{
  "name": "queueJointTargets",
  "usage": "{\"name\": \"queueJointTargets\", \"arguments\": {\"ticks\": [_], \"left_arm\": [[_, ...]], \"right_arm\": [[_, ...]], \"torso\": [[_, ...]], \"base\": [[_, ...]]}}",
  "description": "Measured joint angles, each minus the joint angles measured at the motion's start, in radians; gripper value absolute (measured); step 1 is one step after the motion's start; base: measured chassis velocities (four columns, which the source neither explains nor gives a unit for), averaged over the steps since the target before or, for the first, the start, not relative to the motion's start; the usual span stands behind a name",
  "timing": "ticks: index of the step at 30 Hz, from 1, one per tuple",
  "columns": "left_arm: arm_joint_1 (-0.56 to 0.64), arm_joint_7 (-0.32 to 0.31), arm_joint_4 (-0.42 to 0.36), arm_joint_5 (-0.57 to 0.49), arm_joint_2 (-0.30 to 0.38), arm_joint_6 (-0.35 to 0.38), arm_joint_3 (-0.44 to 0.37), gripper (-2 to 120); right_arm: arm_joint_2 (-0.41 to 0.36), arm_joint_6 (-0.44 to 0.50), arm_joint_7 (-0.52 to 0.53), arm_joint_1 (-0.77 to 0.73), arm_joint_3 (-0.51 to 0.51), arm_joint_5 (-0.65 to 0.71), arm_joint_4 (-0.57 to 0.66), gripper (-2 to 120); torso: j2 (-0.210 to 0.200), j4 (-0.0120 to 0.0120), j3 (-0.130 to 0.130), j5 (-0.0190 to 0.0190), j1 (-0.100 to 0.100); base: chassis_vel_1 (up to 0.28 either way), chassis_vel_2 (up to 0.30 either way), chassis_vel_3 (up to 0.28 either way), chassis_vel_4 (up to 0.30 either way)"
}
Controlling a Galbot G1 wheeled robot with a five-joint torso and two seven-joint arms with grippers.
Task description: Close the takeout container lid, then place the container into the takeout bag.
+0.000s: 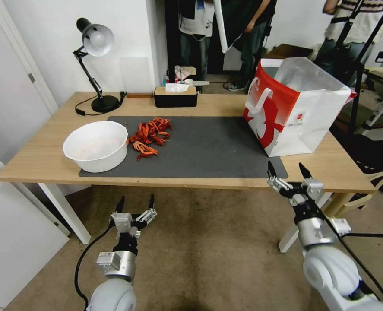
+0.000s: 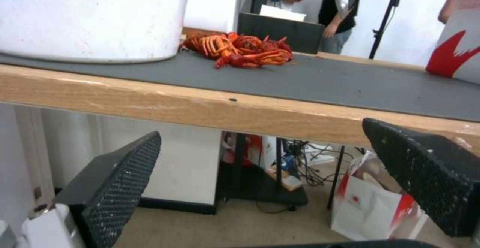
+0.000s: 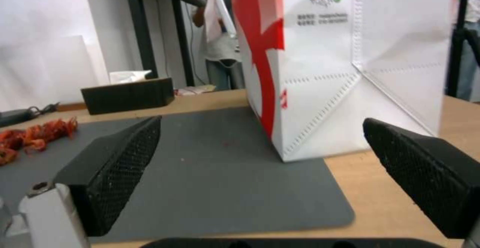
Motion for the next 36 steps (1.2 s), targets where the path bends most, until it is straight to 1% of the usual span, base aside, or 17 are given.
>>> {"name": "queueJointTargets", "arguments": {"ticks": [6,16,36], "left_arm": [[0.002,0.016,0.009,0.0,-0.007,-0.013,-0.003,100],[0.008,0.046,0.021,-0.013,-0.008,-0.024,-0.01,100],[0.009,0.047,0.021,-0.014,-0.008,-0.025,-0.01,100]], "right_arm": [[0.019,0.013,0.016,-0.054,-0.013,-0.002,-0.006,100],[0.045,0.043,-0.019,-0.091,-0.049,-0.023,-0.034,100],[0.044,0.043,-0.02,-0.087,-0.05,-0.023,-0.036,100]], "torso": [[0.0,-0.0001,0.0,0.0,0.0],[0.0,-0.0001,0.0,0.0001,0.0],[0.0,0.0,0.0,0.0001,0.0]], "base": [[0.0,0.0,0.0,0.0],[0.0,0.0,0.0,0.0],[0.0,0.0,0.0,0.0]]}}
